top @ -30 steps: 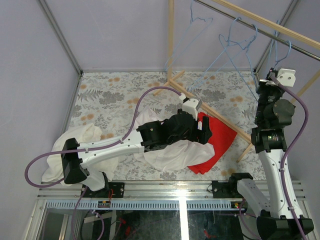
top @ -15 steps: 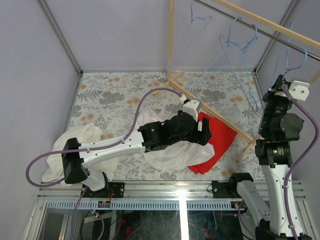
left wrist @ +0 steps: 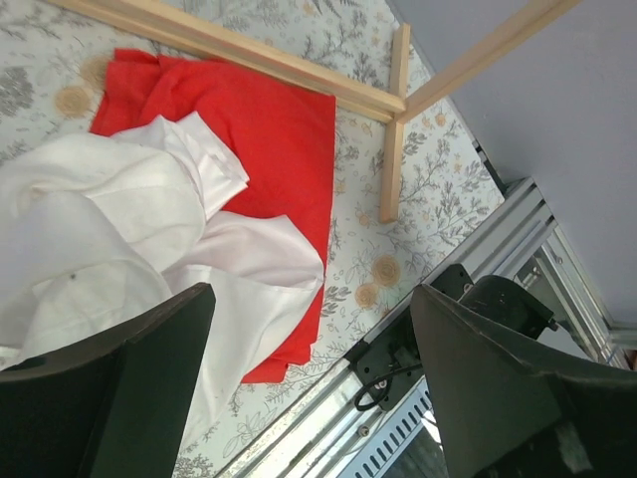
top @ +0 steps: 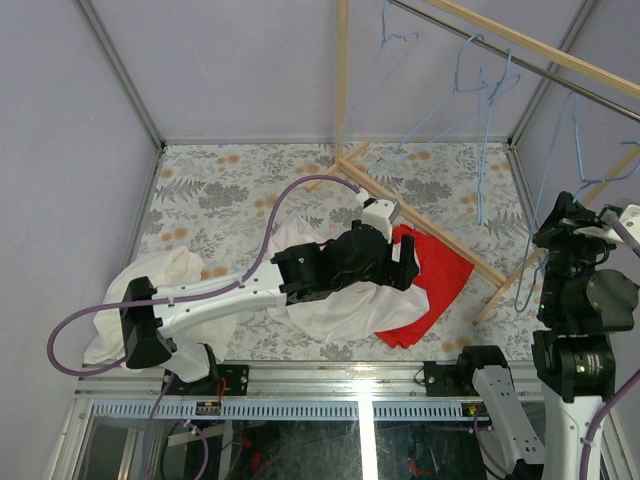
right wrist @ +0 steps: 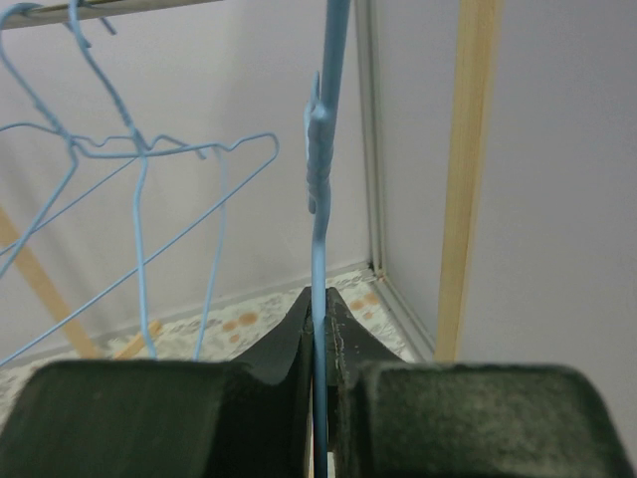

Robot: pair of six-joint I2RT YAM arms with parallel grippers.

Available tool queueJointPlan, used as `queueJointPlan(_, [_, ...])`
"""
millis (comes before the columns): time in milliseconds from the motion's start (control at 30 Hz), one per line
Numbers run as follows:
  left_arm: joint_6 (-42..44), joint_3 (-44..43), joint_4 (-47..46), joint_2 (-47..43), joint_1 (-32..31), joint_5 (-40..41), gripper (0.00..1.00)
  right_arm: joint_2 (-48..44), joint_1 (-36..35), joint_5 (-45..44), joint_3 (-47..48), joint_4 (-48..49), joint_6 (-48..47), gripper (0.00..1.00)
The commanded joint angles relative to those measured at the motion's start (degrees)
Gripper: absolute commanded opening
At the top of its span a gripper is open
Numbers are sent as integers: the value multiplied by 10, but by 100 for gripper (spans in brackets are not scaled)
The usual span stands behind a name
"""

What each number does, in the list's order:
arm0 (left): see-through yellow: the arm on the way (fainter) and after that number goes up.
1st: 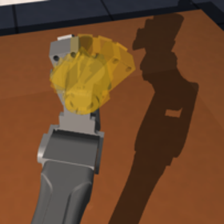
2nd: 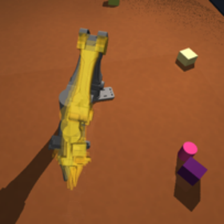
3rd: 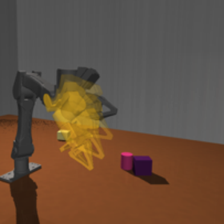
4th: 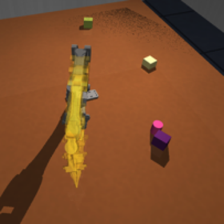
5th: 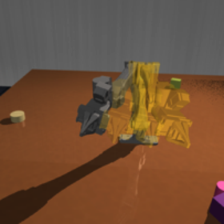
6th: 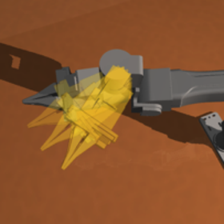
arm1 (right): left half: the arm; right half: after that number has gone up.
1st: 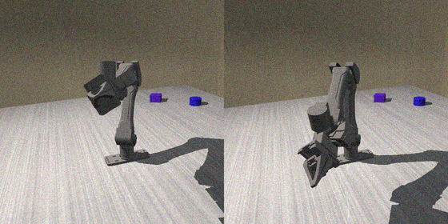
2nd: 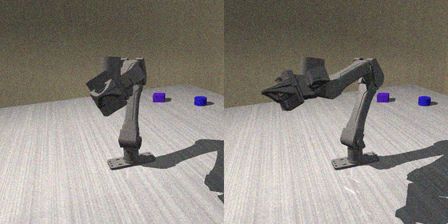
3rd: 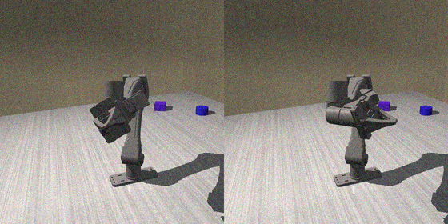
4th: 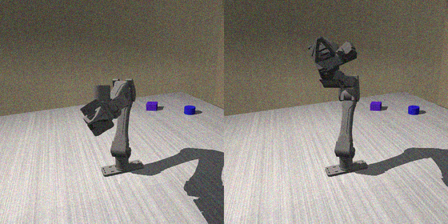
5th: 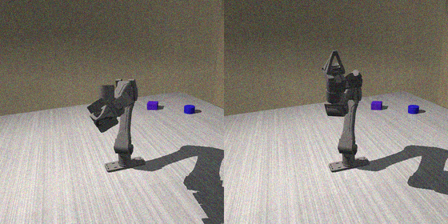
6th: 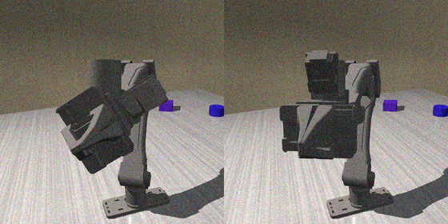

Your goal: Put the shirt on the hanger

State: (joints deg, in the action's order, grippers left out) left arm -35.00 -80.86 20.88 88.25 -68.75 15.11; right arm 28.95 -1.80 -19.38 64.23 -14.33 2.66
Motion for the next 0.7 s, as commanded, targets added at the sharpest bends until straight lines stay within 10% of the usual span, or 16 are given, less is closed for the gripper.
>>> queueJointPlan(0, [23, 6, 11, -52, -3, 55, 80, -19, -1, 66, 72, -133, 53, 0])
queueJointPlan(667, [257, 0, 64, -302, -3, 94, 89, -7, -148, 390, 234, -334, -26, 0])
